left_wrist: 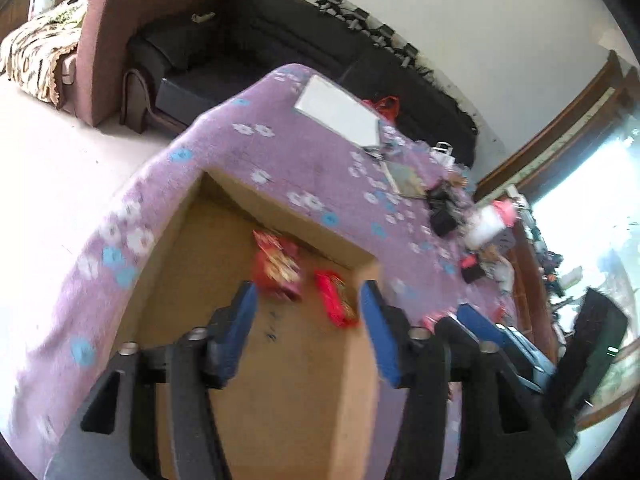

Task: Organize snacks
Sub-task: 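Grasp the green-wrapped candy with left gripper while right grasps white pillow-pack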

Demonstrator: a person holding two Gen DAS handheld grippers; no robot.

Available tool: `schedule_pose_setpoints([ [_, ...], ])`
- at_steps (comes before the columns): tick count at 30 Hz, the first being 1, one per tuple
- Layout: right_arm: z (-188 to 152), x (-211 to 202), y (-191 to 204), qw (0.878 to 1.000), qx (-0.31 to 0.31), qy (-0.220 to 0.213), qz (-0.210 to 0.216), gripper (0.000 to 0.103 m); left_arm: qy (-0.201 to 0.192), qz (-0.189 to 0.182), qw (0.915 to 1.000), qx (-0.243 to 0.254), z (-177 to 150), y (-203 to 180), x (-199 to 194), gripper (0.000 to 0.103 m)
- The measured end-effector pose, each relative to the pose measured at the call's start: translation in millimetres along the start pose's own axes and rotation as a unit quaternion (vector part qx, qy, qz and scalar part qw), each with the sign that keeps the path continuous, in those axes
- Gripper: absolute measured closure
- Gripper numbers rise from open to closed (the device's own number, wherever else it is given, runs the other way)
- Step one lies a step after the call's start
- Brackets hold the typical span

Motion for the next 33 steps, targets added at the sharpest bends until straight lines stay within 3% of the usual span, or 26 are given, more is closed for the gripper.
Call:
schedule_pose_setpoints([
  [4, -24.8, -31.3, -42.2, 0.999, 0.029, -0.009, -0.014, 0.049, 0.011, -0.047, 0.9988, 0.0, -33.6, -26.8, -26.0, 0.045],
  [7, -47.8, -42.7, -86.9, 0.997, 0.061, 0.002, -0.052, 0.049, 0.002, -0.057, 0.9982, 0.016, -60.0, -44.0, -41.3, 0.037],
  [12, -84.6, -41.0, -133.5, 0.99, 0.132, 0.03, -0.046, 0.049, 0.006, -0.067, 0.9975, 0.021, -95.3, -58.0, -44.1, 0.036],
  [20, -116.8, -42.7, -101.2, 0.997, 0.066, 0.029, -0.022, 0.049, 0.027, -0.044, 0.998, 0.036, -117.8, -62.8, -32.5, 0.036],
  [23, -123.7, -54.8, -87.7, 0.999, 0.051, 0.001, 0.009, 0.049, 0.024, -0.037, 0.9979, 0.047, -121.3, -65.7, -32.8, 0.036],
  [26, -130.7, -46.0, -78.5, 0.997, 0.05, 0.015, 0.052, 0.05, 0.029, -0.036, 0.9976, 0.051, -122.8, -73.8, -25.5, 0.036],
  [33, -137.2, -20.2, -96.7, 0.996, 0.066, 0.03, 0.047, 0.052, 0.047, -0.032, 0.9951, 0.081, -124.7, -107.7, -4.3, 0.036],
])
Point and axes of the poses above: each gripper's, at about its wrist camera, not at the fingertips, and x roughly the way its jaws point, y to its left, z to its top, the point moved 10 cm from there along x, roughly the way its jaws point, and after that the axes turned 8 degrees about z, right-handed, at the moved point
